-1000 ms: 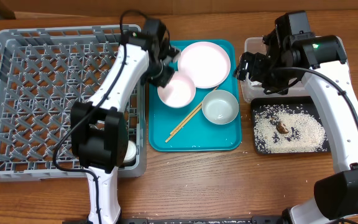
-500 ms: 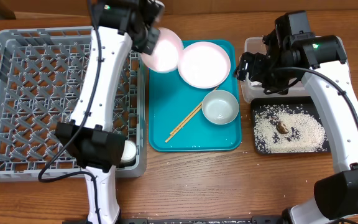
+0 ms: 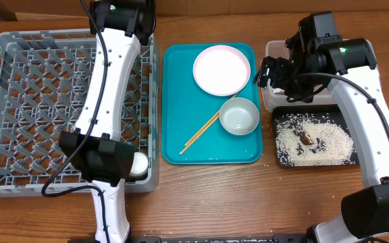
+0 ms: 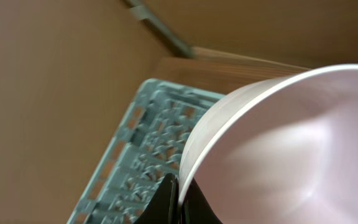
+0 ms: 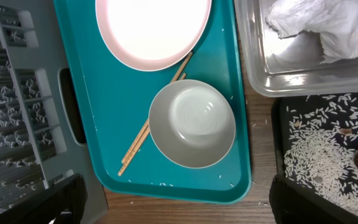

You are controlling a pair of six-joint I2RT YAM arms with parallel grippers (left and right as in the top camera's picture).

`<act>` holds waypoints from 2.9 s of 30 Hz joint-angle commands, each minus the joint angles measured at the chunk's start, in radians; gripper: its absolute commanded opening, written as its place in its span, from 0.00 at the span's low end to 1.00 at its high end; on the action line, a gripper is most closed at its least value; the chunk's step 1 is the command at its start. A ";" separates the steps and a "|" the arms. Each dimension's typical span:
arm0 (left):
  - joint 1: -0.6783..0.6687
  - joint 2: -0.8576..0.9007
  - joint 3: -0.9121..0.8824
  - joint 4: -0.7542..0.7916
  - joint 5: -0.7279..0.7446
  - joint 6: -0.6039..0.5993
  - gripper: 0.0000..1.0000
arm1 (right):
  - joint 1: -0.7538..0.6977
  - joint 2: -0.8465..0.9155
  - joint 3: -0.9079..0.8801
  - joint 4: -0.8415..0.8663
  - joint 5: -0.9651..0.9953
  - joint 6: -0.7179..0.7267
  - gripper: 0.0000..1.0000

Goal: Sort waste into correct bins and load items into the dishwasher
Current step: 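Lift the pink bowl and carry it to the back of the dish rack, then set the pink bowl upright in the rear of the dish rack, release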

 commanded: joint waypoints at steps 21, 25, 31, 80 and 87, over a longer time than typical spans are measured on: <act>0.003 0.010 -0.421 0.380 -0.352 -0.200 0.04 | 0.005 -0.015 0.001 0.003 0.006 -0.002 0.95; 0.003 0.010 -0.475 0.476 -0.334 -0.154 0.04 | 0.005 -0.015 0.001 0.003 0.006 -0.002 0.95; -0.009 0.010 -0.538 0.628 -0.288 -0.073 0.04 | 0.005 -0.015 0.001 0.003 0.006 -0.002 0.95; -0.040 0.124 -0.584 0.852 -0.472 0.269 0.04 | 0.005 -0.014 0.001 0.017 0.006 -0.002 0.95; -0.045 0.124 -0.584 0.839 -0.463 0.333 0.04 | 0.005 -0.014 0.001 0.002 0.006 -0.003 0.95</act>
